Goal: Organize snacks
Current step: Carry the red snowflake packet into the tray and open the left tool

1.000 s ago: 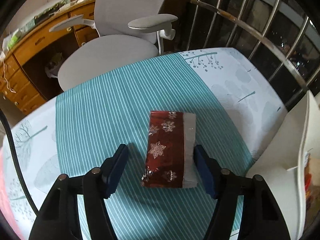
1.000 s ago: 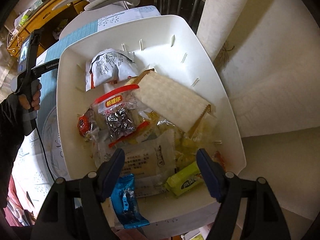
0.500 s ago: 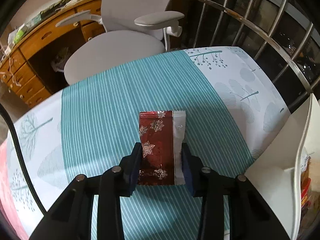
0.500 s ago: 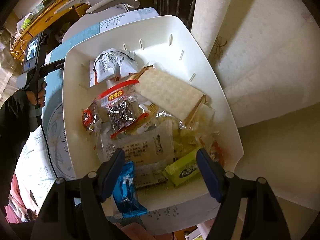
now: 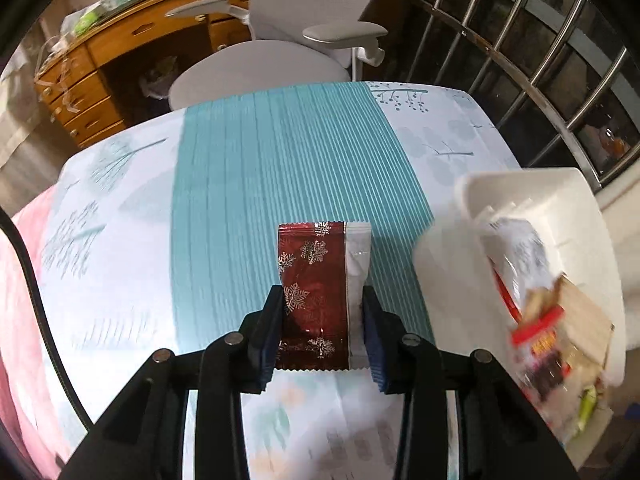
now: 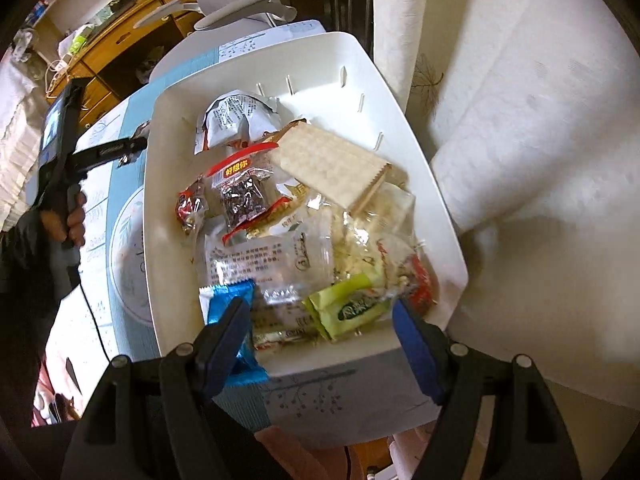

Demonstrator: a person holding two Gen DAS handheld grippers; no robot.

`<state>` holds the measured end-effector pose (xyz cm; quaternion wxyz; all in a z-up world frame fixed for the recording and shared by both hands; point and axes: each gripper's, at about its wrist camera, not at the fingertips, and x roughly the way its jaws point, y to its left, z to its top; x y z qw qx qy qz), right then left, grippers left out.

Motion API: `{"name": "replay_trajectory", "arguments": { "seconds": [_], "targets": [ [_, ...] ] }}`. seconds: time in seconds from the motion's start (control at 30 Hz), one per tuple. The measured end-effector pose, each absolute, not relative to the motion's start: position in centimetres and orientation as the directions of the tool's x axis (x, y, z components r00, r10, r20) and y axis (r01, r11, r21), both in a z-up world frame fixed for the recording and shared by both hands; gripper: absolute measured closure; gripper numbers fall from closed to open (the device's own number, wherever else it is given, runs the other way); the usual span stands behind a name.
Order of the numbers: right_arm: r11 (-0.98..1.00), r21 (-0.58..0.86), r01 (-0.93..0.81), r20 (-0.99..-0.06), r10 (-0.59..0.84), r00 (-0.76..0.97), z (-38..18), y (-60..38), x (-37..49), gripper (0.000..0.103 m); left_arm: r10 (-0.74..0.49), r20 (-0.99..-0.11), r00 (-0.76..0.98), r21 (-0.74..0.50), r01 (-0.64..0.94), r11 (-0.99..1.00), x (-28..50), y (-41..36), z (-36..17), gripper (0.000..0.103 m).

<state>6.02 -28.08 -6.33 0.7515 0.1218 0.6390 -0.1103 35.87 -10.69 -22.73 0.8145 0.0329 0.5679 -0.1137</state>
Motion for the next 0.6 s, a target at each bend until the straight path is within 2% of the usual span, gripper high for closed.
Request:
{"name": "replay_trajectory", "arguments": {
  "seconds": [0.27,0.6],
  "targets": [
    [0.969,0.061,0.24,-0.975,0.007,0.221,-4.7,-30.5,4.1,0.029,-0.152,-0.92,0.361,-0.113,0.126,0.986,28.9,-10.6,-17.5,0.067],
    [0.965,0.147,0.216,-0.945,0.072,0.32,-3.0,-33.3,3.0,0.029,-0.278,-0.882,0.381,-0.245,0.133,0.96,20.6,-13.5,-12.0,0.067]
  ]
}}
